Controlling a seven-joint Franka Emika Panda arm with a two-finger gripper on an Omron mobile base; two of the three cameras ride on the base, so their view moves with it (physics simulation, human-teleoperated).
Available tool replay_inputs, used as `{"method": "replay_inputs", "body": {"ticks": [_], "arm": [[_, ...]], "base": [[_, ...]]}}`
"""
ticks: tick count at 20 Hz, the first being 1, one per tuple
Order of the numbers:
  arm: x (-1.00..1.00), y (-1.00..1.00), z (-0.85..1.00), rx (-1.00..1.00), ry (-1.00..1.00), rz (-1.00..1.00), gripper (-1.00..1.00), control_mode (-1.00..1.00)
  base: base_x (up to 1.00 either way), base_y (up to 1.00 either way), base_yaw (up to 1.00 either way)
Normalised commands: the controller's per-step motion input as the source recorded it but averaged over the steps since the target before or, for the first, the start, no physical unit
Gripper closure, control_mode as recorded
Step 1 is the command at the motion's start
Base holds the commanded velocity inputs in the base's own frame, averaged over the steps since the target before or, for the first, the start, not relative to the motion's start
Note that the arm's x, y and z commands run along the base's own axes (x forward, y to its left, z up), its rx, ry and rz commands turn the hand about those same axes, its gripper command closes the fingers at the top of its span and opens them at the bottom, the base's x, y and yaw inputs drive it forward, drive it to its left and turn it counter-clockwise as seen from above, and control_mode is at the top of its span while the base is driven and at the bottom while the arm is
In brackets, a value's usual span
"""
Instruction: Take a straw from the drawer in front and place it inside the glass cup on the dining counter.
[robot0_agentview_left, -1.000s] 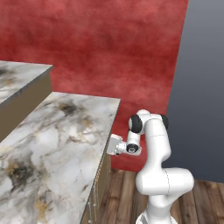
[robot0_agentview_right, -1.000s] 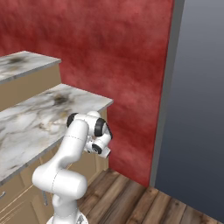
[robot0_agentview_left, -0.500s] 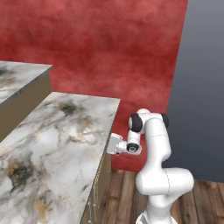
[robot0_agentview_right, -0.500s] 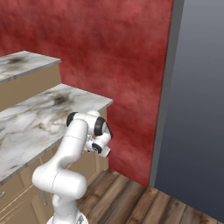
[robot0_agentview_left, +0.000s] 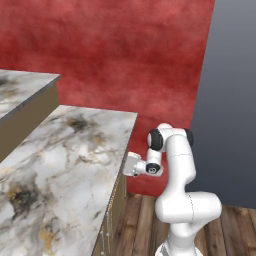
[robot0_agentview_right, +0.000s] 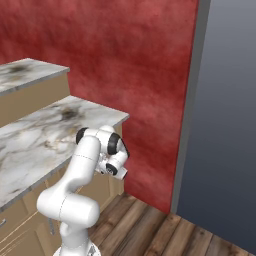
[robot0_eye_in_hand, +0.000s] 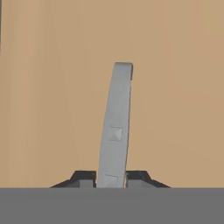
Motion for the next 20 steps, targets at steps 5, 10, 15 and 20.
{"method": "replay_inputs", "body": {"ticks": [5,10,15,20], "arm": [[-0.16,-0.23,0.00,-0.02,0.00,0.00,1.00,-1.00],[-0.13,-0.29,0.00,-0.01,0.00,0.00,1.00,-1.00],[-0.15,-0.31,0.00,-0.02,0.00,0.00,1.00,-1.00],[-0.19,-0.33,0.00,-0.02,0.00,0.00,1.00,-1.00]], "base": [[0.00,0.00,0.00],[0.00,0.00,0.00],[0.00,0.00,0.00],[0.00,0.00,0.00]]}}
